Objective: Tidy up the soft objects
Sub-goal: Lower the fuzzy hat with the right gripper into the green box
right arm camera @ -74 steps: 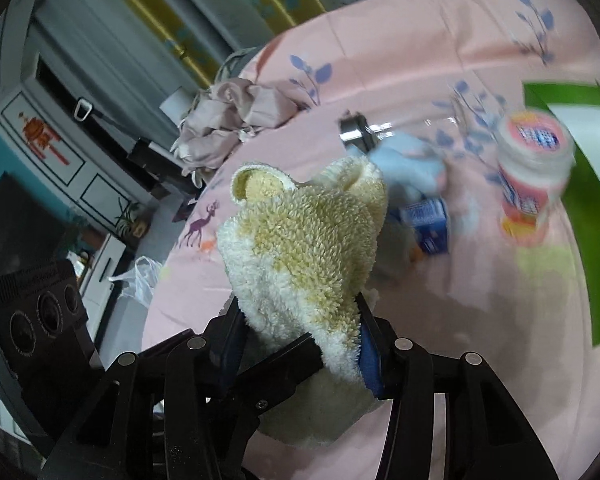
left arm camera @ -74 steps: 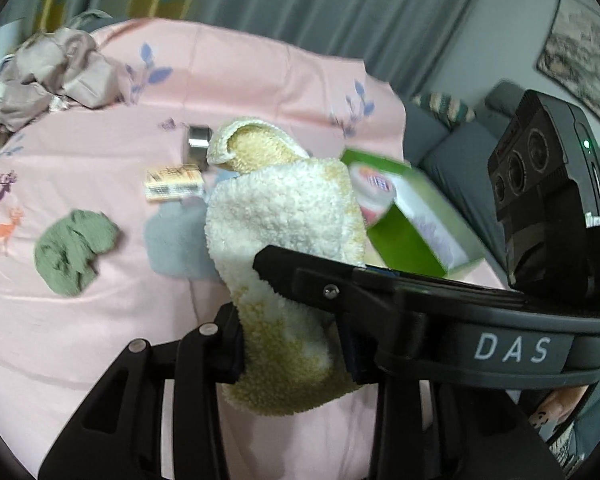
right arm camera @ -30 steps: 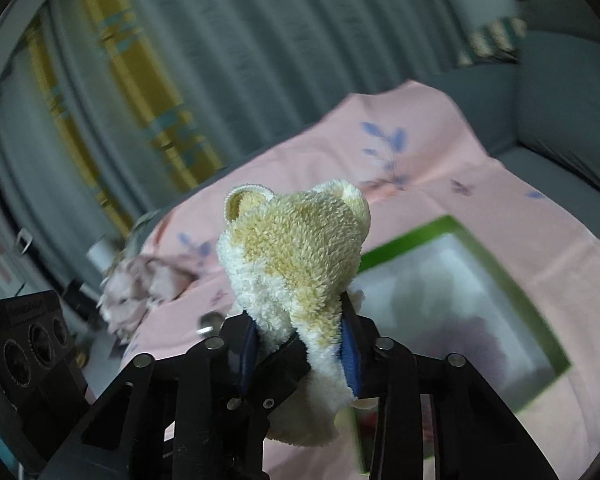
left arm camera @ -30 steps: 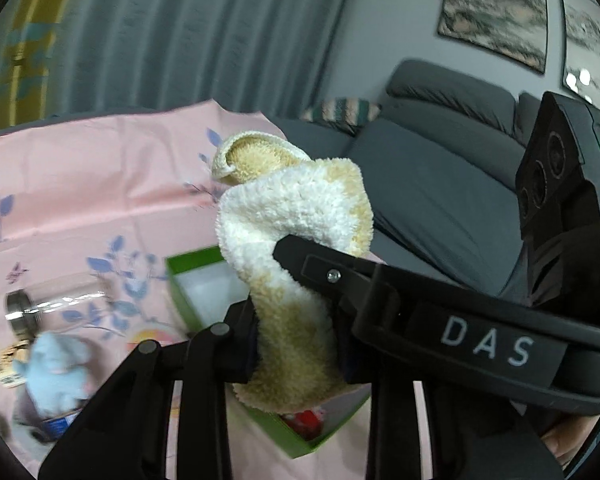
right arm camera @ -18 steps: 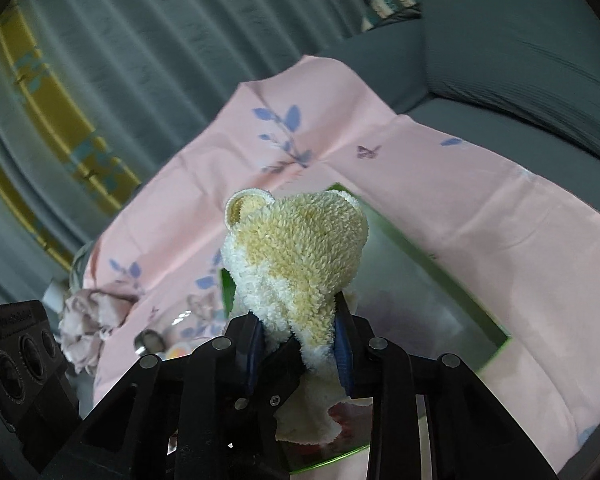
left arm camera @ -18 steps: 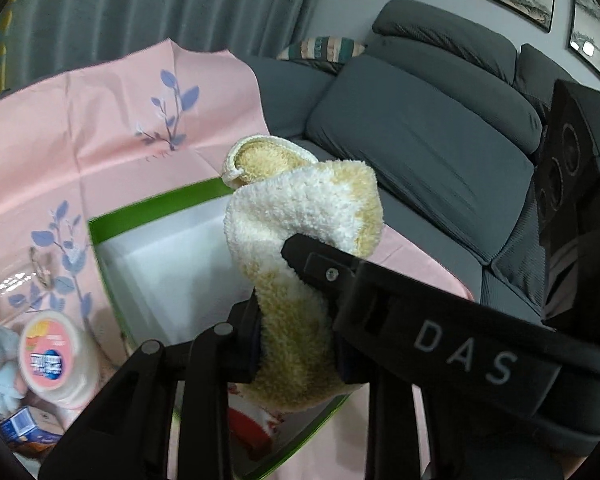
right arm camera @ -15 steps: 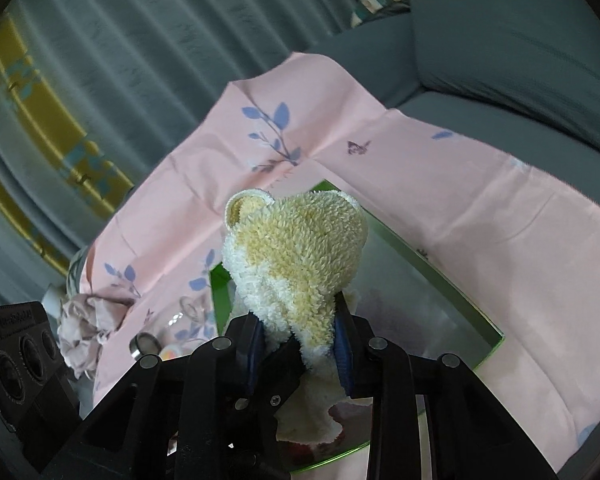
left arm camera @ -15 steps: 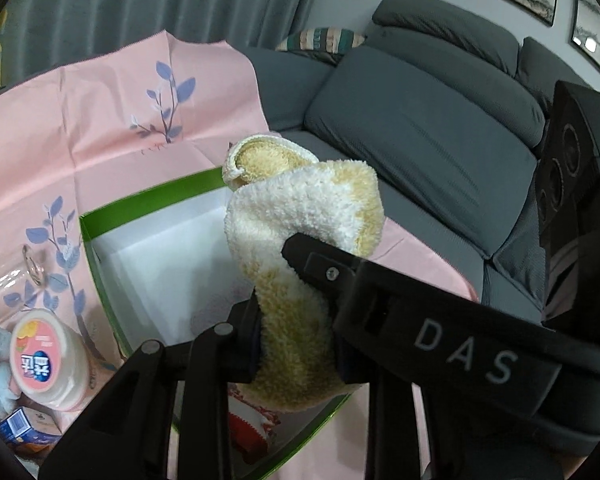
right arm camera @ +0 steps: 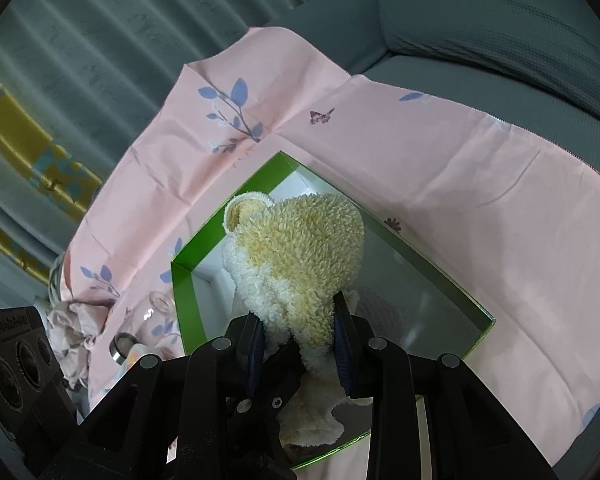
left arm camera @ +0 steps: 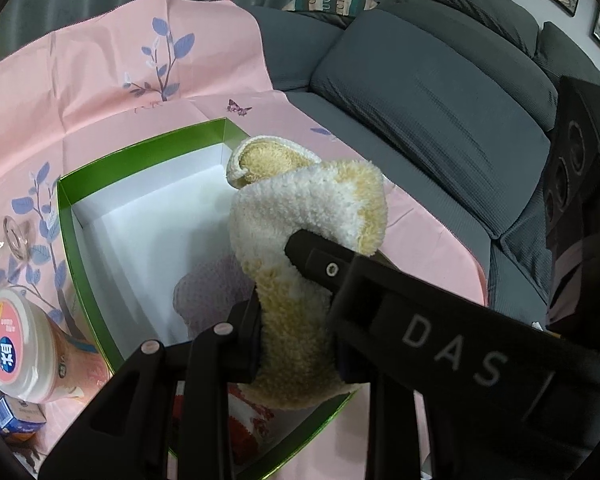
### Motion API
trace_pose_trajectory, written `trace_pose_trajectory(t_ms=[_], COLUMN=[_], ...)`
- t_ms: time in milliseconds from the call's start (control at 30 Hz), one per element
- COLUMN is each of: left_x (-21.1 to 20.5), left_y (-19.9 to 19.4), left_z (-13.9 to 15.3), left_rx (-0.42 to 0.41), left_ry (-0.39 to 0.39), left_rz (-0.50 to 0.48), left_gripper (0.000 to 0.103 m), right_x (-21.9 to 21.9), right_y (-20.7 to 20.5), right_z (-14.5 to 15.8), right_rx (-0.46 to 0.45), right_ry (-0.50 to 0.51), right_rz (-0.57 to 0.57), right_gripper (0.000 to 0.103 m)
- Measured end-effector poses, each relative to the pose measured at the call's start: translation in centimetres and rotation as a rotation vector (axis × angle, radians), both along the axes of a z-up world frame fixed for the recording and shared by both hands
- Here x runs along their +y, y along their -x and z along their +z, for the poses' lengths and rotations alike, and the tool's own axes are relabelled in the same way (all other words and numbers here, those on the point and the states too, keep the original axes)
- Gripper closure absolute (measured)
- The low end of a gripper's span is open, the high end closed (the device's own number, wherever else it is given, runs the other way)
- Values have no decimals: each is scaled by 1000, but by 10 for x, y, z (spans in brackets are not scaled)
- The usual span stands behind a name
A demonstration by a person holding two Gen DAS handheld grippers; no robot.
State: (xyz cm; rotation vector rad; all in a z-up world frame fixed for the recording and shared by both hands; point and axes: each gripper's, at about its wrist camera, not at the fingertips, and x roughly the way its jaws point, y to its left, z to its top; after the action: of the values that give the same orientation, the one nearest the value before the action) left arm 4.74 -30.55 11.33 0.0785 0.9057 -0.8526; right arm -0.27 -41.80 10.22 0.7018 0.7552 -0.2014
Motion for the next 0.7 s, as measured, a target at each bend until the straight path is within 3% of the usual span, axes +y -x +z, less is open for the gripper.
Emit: trace_pose_trajectory(t_ms=[300,500,700], left_x=[-6,-4,-3], left_y=[-9,-15,-6], left_z=[-23,-49,-52], left_rx=[118,284,319], left_ry=[-65,-68,-54], left_rz=[30,63,103], left_gripper=[74,74,75], right_x=[-5,-4,-3], right_y=[-12,-14,-14], right_z=[-25,-37,-38], right_rx=[126,226,262], right_ry=[-42,-6,33], right_rz=[9,1,10], right_gripper=[71,71,71])
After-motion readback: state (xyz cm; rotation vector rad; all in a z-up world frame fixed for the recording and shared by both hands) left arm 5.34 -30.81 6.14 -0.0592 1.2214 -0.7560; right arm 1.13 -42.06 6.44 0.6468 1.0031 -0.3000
